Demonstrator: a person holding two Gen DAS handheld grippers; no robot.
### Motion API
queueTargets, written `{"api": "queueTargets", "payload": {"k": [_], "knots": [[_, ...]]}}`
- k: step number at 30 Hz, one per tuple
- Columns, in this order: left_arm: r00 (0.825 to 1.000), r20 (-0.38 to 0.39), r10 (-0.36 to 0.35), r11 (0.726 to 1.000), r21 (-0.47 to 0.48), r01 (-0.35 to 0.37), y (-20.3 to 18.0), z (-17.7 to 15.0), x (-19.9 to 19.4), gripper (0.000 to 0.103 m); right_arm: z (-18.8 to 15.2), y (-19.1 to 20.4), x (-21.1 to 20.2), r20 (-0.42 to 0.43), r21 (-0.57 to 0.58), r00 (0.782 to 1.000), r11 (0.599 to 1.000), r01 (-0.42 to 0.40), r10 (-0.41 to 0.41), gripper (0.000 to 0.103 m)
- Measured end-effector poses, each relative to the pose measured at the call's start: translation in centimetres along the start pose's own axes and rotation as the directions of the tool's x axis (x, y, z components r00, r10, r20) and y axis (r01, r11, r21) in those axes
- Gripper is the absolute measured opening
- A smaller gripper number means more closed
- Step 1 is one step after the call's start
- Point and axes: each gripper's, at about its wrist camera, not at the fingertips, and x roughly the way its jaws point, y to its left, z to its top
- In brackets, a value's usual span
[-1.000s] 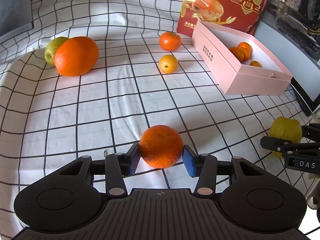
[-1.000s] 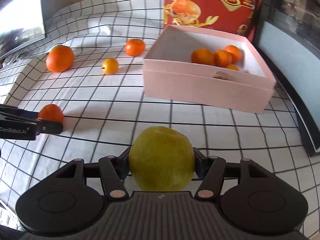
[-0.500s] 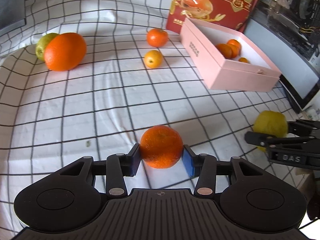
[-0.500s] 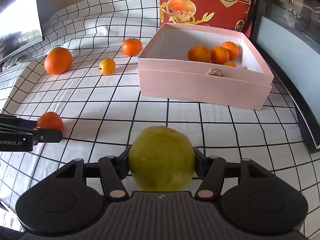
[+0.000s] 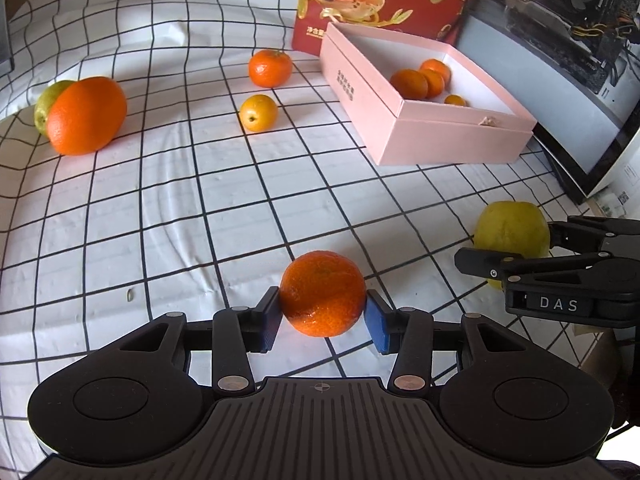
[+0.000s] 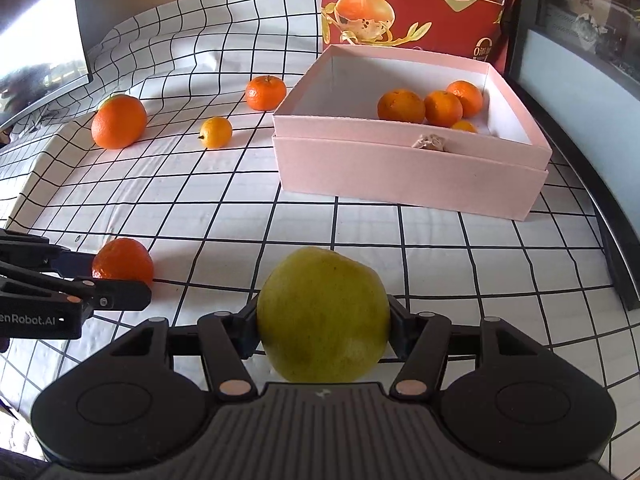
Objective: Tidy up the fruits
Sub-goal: 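Raise the pear in the right tool toward the pink box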
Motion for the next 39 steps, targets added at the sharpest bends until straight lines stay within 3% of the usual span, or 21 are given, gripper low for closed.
{"api": "queueTargets", "payload": {"k": [13,16,26,28,29,30,32,37,38,39], "knots": [[1.000,0.002,0.002,1.000,-0.004,-0.002,0.0,0.3,0.3,0.050,-0.6,0.1,-0.5,0.002,-0.020,1.000,1.000,0.002,-0.002,0.061],[1.000,0.004,0.000,1.000,-0.004,0.000,0.0,0.2,0.3,0.050,-0.5,0.0,-0.5,0.004,-0.013,1.000,1.000,0.001,-0.001,0.051],[1.000,0.009,-0.029,0.998,-0.051,0.029,0.2,1.2,0.7,0.049,1.0,-0.9,-1.1,0.054,0.038,0.998,0.999,-0.025,0.023,0.047],[0.999,0.030,-0.035,0.998,-0.045,0.036,-0.1,1.6,0.5,0.049,1.7,-1.1,-1.5,0.085,0.042,0.996,0.999,-0.025,0.021,0.043],[0.998,0.045,-0.040,0.998,-0.042,0.042,-0.2,2.0,0.4,0.049,2.1,-1.3,-1.7,0.098,0.046,0.995,0.999,-0.027,0.023,0.037],[0.997,0.060,-0.045,0.998,-0.039,0.048,-0.4,2.4,0.2,0.049,2.5,-1.5,-1.9,0.114,0.048,0.993,0.998,-0.029,0.023,0.022],[0.995,0.081,-0.051,0.998,-0.030,0.054,-0.7,3.3,0.1,0.049,3.5,-1.9,-2.2,0.127,0.036,0.992,0.999,-0.023,0.018,0.011],[0.995,0.087,-0.053,0.998,-0.025,0.055,-1.3,4.4,0.3,0.049,4.3,-2.8,-1.9,0.128,0.014,0.991,0.999,-0.045,0.043,0.016],[0.995,0.079,-0.052,0.998,-0.023,0.054,-1.4,4.3,0.4,0.049,4.3,-3.0,-1.8,0.129,0.018,0.991,0.999,-0.049,0.046,0.027],[0.996,0.069,-0.051,0.998,-0.020,0.053,-1.4,4.2,0.4,0.049,4.2,-3.1,-1.7,0.126,0.024,0.991,0.999,-0.043,0.040,0.044]]}}
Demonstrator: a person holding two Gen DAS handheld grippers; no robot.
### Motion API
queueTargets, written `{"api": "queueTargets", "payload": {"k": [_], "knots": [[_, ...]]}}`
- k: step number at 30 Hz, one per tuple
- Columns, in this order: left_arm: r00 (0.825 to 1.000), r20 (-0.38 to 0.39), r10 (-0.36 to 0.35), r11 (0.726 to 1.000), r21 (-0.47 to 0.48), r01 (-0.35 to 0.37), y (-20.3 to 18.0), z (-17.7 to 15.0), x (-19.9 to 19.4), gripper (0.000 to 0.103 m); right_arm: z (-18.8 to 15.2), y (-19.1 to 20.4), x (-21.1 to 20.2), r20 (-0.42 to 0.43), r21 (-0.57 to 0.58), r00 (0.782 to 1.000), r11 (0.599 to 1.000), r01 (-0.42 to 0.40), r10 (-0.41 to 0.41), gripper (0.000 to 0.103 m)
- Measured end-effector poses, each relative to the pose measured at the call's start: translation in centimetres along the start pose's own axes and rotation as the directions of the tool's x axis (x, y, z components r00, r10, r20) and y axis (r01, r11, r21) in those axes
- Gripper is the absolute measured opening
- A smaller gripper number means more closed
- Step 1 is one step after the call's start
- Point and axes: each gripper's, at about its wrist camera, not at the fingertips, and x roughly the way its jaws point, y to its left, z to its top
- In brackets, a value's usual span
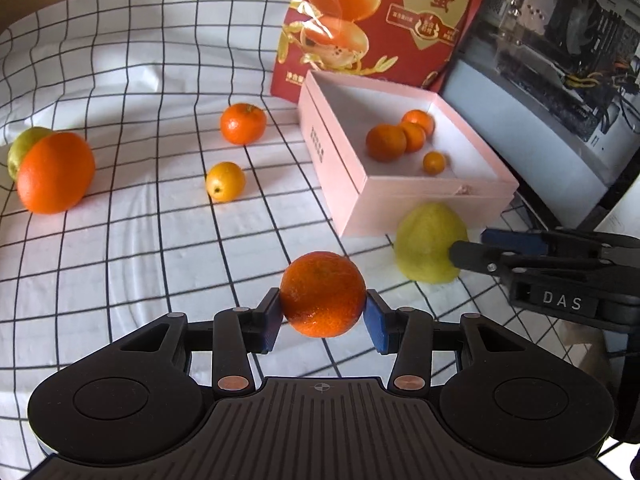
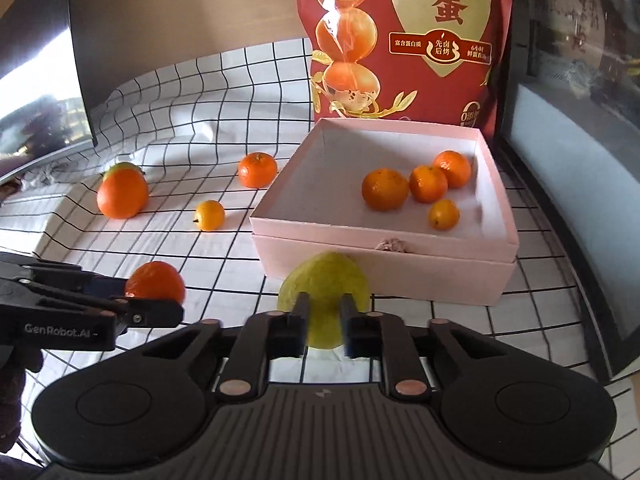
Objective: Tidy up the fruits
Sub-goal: 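Raise the pear in the right tool toward the pink box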
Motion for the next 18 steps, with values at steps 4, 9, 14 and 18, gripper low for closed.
{"api": "queueTargets", "payload": {"k": [4,9,14,18], "knots": [[0.999,-0.031,0.023,1.000,-0.007,-0.023,0.4,-0.6,-0.2,0.049,-0.4,0.1,0.9,-0.004,0.036,1.000,0.999,-0.003,0.003,0.066],[0.997,-0.058,0.055,0.998,-0.025,-0.056,1.2,-1.3,-0.9,0.049,-0.3,0.4,3.2,-0.043,0.074,0.999,0.997,-0.027,0.030,0.067],[0.995,-0.062,0.080,0.996,-0.043,-0.082,1.9,-2.0,-1.7,0.049,0.3,0.9,5.6,-0.076,0.108,0.997,0.994,0.002,0.006,0.070],[0.994,-0.068,0.081,0.995,-0.058,-0.085,2.4,-2.5,-2.1,0.049,0.2,1.5,6.2,-0.098,0.074,0.995,0.996,0.043,-0.036,0.062]]}}
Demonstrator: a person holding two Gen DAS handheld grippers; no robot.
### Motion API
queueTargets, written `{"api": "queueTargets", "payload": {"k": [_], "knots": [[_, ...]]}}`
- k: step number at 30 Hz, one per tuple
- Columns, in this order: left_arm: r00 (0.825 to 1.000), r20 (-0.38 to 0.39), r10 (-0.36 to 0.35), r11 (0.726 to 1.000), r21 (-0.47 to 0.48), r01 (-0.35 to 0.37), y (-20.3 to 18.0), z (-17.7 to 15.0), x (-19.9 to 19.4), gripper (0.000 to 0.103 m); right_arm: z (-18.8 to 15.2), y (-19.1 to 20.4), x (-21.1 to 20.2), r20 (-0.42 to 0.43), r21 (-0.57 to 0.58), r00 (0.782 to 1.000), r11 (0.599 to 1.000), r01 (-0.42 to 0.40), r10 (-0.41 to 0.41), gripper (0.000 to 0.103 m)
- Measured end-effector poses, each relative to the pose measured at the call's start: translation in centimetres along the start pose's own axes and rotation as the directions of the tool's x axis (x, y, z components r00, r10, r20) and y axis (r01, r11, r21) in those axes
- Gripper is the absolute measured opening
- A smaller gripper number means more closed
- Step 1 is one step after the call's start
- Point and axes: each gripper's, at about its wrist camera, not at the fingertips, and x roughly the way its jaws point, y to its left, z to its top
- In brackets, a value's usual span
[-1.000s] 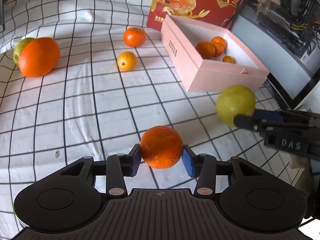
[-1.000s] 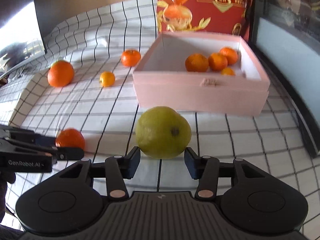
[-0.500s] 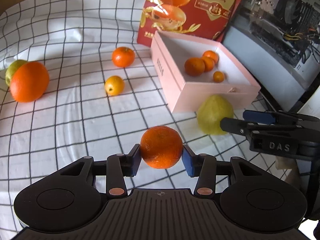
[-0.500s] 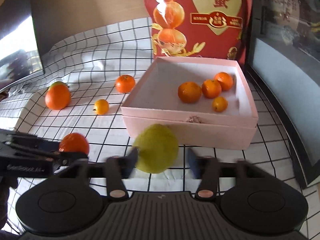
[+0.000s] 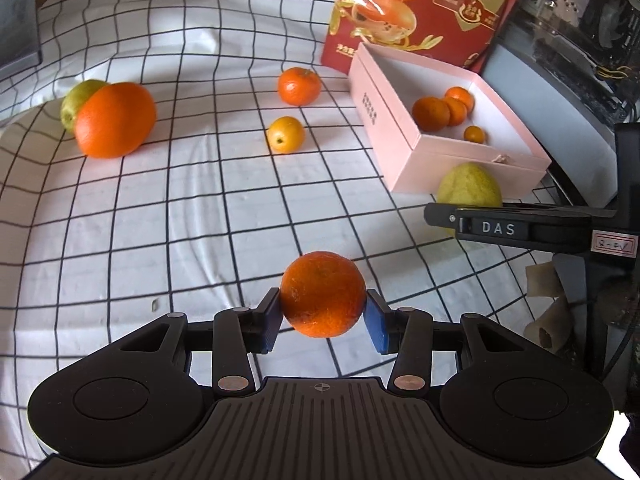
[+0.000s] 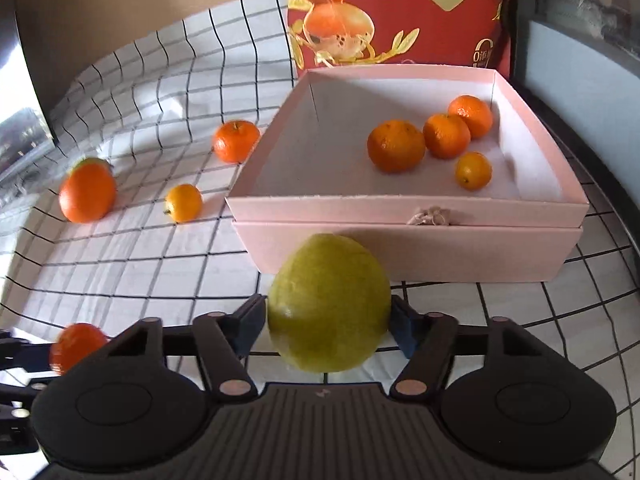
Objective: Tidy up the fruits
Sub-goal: 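Raise the pear in the right tool toward the pink box, then carry both fruits over the pink box and open both tools to drop them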
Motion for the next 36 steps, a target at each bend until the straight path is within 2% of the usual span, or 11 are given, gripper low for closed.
{"api": "queueTargets", "payload": {"k": [6,11,16,22,26,31,34,36], "knots": [[1.000,-0.011,-0.026,1.000,0.002,0.026,-0.2,-0.3,0.1,0.049,-0.7,-0.6,-1.1,-0.024,0.028,0.999,0.999,-0.025,0.026,0.061],[0.998,-0.020,-0.051,0.998,0.031,0.052,-1.3,-0.3,0.5,0.049,-1.7,-1.0,-3.1,-0.009,0.047,0.999,0.998,-0.031,0.031,0.061],[0.998,-0.003,-0.063,0.996,0.068,0.063,-2.5,0.3,0.5,0.049,-1.1,-1.6,-5.9,0.059,0.070,0.998,0.997,-0.032,0.028,0.061],[0.997,0.043,-0.066,0.992,0.113,0.061,-4.1,2.2,0.2,0.049,2.2,-2.5,-9.3,0.180,0.040,0.984,0.999,-0.007,-0.001,0.061],[0.987,0.116,-0.109,0.987,0.133,0.093,-5.0,6.5,-0.6,0.049,5.4,-3.4,-10.6,0.235,0.000,0.971,0.999,0.038,-0.037,0.061],[0.966,0.217,-0.137,0.983,0.148,0.106,-6.8,15.4,-0.5,0.049,9.3,-5.1,-11.6,0.282,-0.039,0.958,0.997,0.068,-0.054,0.061],[0.973,0.180,-0.143,0.981,0.159,0.114,-8.7,20.5,2.6,0.049,11.0,-5.9,-11.1,0.272,-0.066,0.961,0.995,0.074,-0.053,0.061],[0.984,0.095,-0.153,0.976,0.167,0.136,-10.0,23.3,6.1,0.049,11.7,-6.1,-9.8,0.232,-0.089,0.972,0.994,0.070,-0.047,0.061]]}}
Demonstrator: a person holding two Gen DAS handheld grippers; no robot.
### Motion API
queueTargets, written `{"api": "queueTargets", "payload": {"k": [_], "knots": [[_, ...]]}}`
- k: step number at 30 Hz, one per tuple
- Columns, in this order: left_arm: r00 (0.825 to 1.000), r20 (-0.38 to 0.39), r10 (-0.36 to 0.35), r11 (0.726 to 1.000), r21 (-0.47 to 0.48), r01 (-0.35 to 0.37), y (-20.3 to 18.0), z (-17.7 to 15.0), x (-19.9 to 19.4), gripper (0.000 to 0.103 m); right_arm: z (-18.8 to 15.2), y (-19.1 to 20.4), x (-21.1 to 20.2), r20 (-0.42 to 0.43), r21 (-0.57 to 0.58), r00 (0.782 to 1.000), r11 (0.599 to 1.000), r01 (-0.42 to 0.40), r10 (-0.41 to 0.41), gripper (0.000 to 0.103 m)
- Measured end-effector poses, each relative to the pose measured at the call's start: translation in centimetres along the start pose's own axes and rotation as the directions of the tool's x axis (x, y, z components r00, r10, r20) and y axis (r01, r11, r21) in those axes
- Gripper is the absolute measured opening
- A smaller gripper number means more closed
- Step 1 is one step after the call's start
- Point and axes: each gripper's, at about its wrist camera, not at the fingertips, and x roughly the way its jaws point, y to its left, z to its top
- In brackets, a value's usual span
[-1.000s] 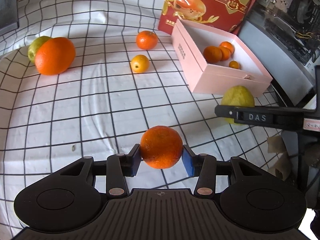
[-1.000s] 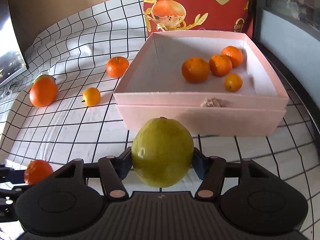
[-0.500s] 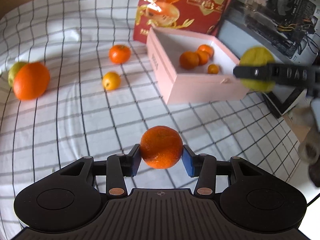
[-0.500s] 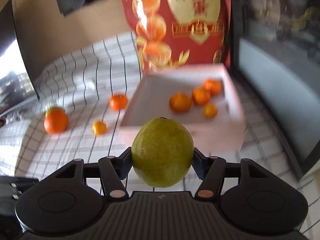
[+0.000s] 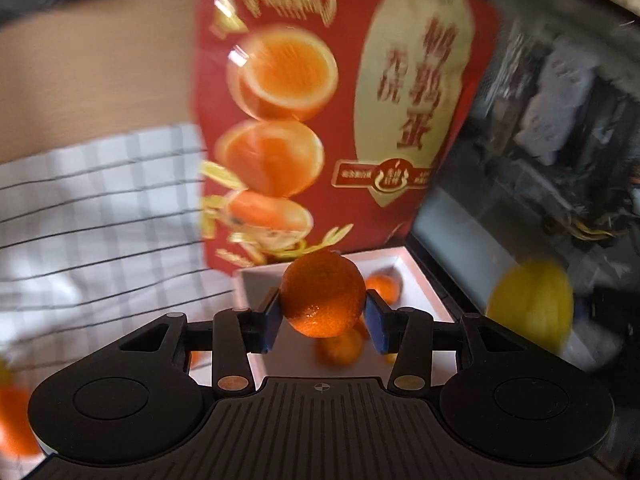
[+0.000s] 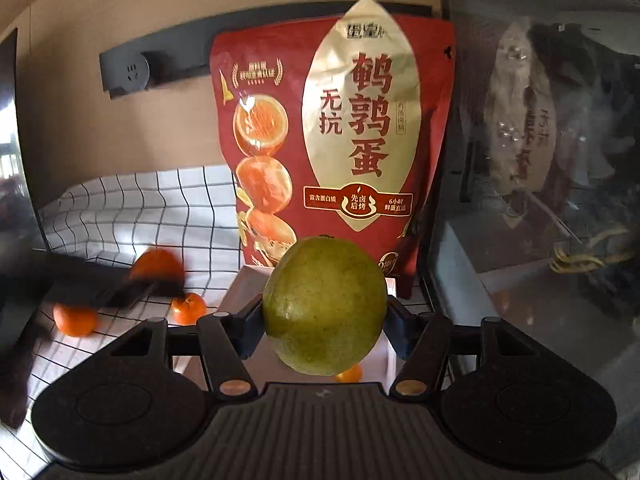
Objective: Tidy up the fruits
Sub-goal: 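Carry both fruits over the pink box and open both tools to drop them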
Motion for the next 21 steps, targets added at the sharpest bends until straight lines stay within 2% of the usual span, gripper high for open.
{"api": "queueTargets", "payload": {"k": [2,4,6,10,12,15,17,21], "knots": [[0.994,-0.108,-0.022,0.999,0.027,0.025,-0.4,1.0,4.0,0.049,-0.3,0.0,2.1,-0.063,-0.015,0.998,1.000,-0.023,0.022,0.061],[0.985,-0.172,0.028,0.997,0.079,-0.015,-1.3,1.0,7.4,0.049,-1.1,0.0,4.2,-0.128,-0.017,0.991,0.999,-0.052,0.049,0.061],[0.974,-0.211,0.085,0.992,0.110,-0.063,-1.6,0.6,9.8,0.049,-2.3,0.0,6.4,-0.196,-0.003,0.977,0.997,-0.079,0.077,0.061],[0.958,-0.272,0.087,0.995,0.078,-0.068,-1.2,-0.1,12.6,0.051,-4.4,-0.3,10.3,-0.296,0.063,0.948,0.993,-0.102,0.116,0.061],[0.962,-0.264,0.077,0.996,0.058,-0.064,-0.9,-0.4,12.4,0.050,-4.8,-0.4,11.6,-0.319,0.076,0.941,0.993,-0.093,0.113,0.061],[0.969,-0.241,0.061,0.998,0.045,-0.051,-0.3,-0.7,11.6,0.048,-4.8,0.3,12.8,-0.333,-0.005,0.941,0.998,-0.064,0.058,0.061],[0.977,-0.208,0.046,0.999,0.033,-0.040,0.2,-0.8,10.4,0.048,-4.8,0.6,13.3,-0.348,-0.048,0.937,0.997,-0.056,0.036,0.062],[0.994,-0.113,-0.005,0.999,-0.051,0.000,1.8,-1.1,7.5,0.048,-4.9,1.5,14.1,-0.376,-0.099,0.927,0.995,-0.035,-0.005,0.063]]}}
